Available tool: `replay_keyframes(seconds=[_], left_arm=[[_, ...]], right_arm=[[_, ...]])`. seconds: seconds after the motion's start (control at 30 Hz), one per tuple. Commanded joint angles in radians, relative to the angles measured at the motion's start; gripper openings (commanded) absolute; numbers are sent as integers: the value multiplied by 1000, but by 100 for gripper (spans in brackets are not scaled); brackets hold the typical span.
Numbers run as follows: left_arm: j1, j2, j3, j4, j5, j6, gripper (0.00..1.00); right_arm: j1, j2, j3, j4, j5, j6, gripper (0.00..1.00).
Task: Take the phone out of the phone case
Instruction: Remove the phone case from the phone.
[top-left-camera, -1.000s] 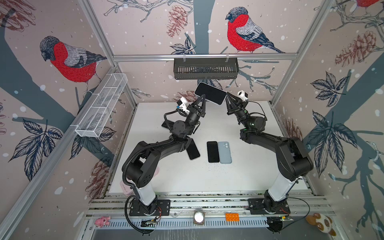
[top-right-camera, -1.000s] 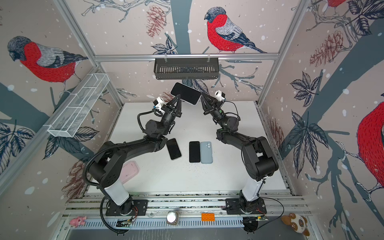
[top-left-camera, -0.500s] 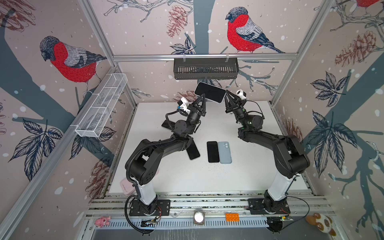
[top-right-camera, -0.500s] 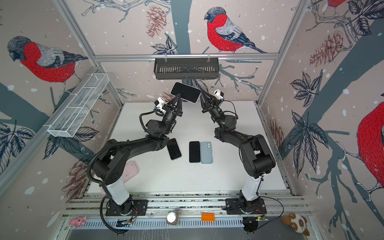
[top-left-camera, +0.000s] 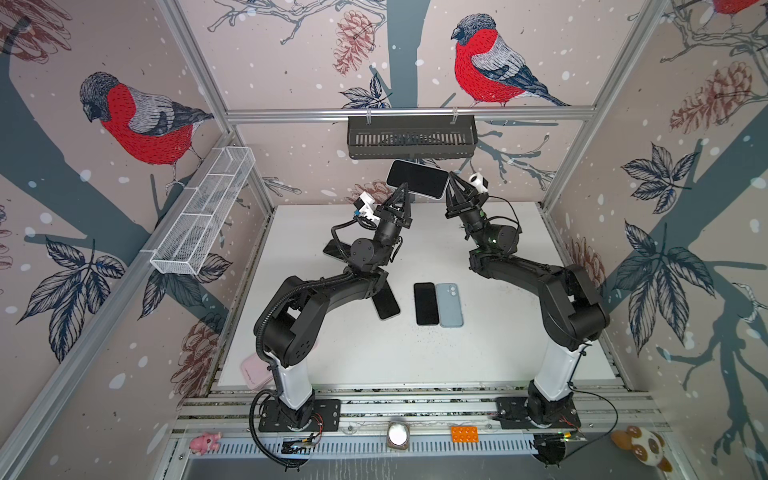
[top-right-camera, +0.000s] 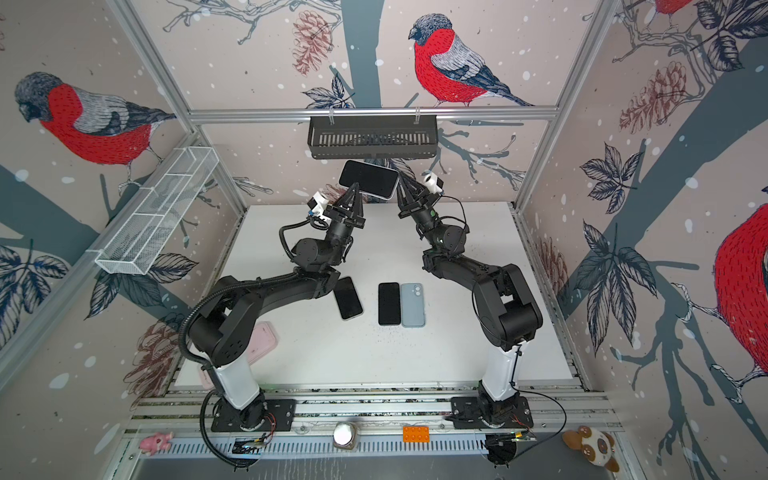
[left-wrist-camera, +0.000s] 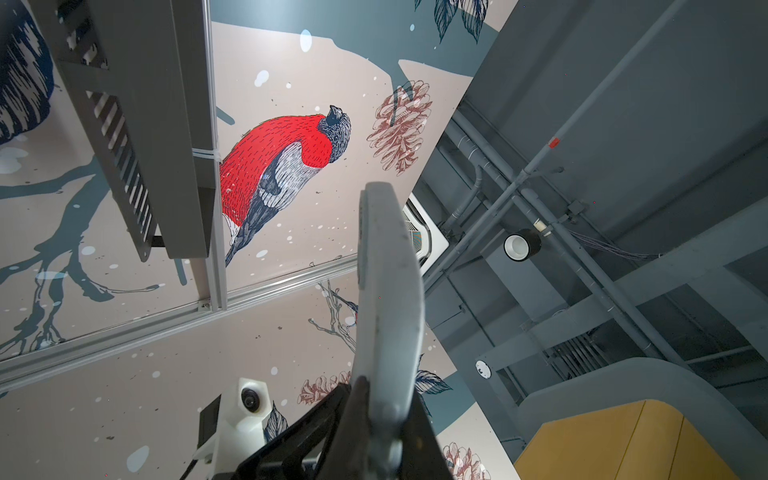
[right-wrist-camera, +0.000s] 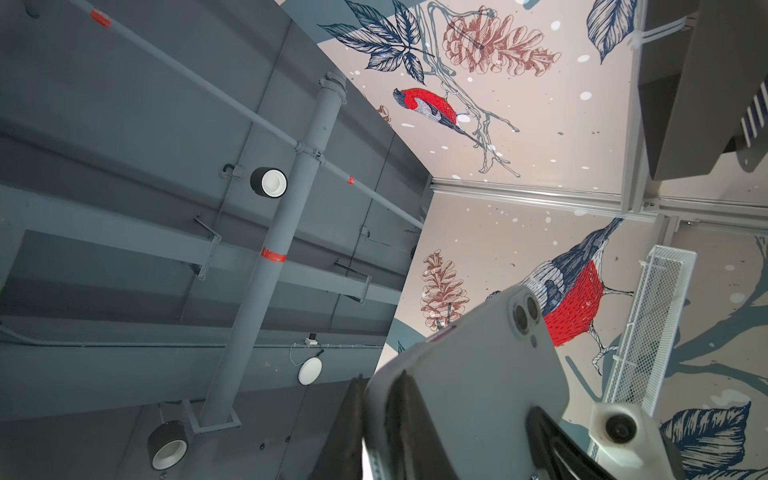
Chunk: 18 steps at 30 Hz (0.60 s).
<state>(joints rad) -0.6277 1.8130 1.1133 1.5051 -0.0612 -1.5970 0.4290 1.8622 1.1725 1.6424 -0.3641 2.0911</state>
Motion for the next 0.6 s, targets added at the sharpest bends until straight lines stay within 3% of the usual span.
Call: replay_keyframes(seconds=[0.0, 0.37, 0.57], left_arm=[[-18, 6, 32, 262, 147, -41, 0], [-23, 6, 52, 298, 123, -30, 0], [-24, -10, 70, 297, 115, -18, 0]], right_arm=[[16, 12, -7, 225, -87, 69, 18], [14, 3, -7, 226, -48, 79, 33], [11, 0, -4, 225, -35, 90, 35]])
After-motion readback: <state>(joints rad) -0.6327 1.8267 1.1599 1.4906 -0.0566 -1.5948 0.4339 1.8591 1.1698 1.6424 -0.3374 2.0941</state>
